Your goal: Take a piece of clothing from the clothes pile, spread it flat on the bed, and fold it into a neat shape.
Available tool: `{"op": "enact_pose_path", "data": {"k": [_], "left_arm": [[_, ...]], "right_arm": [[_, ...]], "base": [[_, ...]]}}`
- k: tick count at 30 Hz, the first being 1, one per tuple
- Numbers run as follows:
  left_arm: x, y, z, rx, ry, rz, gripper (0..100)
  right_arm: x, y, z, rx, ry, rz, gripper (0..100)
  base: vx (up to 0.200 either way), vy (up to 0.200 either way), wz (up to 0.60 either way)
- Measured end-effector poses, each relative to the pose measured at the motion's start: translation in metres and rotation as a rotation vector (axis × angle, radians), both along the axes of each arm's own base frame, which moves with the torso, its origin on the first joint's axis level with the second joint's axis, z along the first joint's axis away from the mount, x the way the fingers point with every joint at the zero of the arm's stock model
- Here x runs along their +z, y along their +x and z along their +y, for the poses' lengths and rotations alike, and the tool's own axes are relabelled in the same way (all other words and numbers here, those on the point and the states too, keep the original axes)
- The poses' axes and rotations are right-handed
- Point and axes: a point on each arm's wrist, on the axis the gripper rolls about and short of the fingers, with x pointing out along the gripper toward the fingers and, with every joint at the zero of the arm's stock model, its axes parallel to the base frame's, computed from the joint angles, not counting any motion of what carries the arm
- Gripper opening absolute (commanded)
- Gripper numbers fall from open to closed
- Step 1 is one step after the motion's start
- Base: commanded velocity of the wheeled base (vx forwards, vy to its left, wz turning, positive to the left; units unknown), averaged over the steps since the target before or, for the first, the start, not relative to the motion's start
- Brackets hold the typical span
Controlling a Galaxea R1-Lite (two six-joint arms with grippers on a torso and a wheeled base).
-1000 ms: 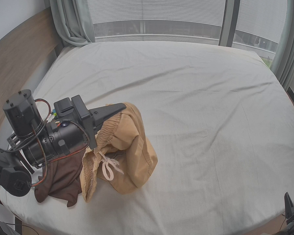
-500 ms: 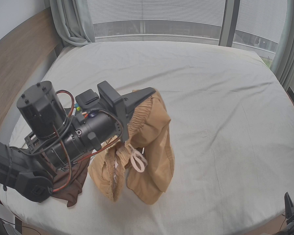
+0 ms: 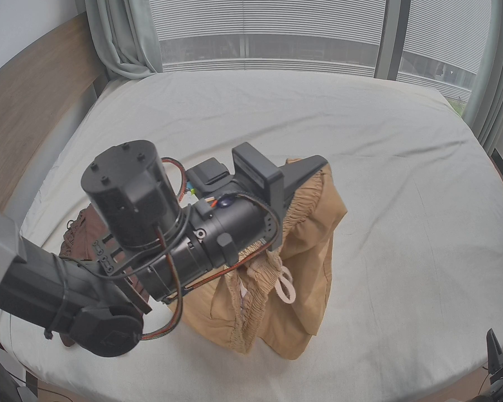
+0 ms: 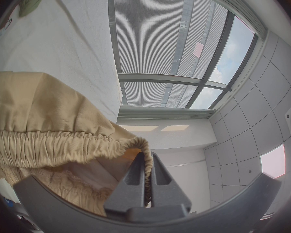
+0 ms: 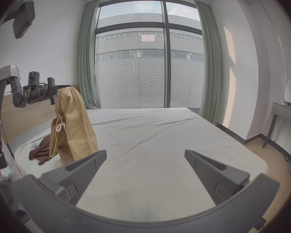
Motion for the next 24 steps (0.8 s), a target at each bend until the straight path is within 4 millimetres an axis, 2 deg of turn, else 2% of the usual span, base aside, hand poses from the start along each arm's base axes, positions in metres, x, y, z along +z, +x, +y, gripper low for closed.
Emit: {"op": "enact_pose_path", "data": {"k": [7, 17, 24], "left_arm": [[-0.003, 0.000, -0.022, -0.041, -0.016, 0.010, 0], [0.020, -0.010, -0.050, -0.139, -0.136, 0.035, 0], [0.040, -0.020, -0.057, -0.203, -0.255, 0.058, 0]], "right_arm": [[0.000, 0.000, 0.000, 0.000, 0.000, 0.000, 100], [0.000, 0.000, 0.000, -0.002, 0.000, 0.000, 100], [0.000, 0.000, 0.000, -0.002, 0.000, 0.000, 100]], "base": [[0.000, 0.000, 0.00], [0.000, 0.000, 0.00], [0.000, 0.000, 0.00]]}}
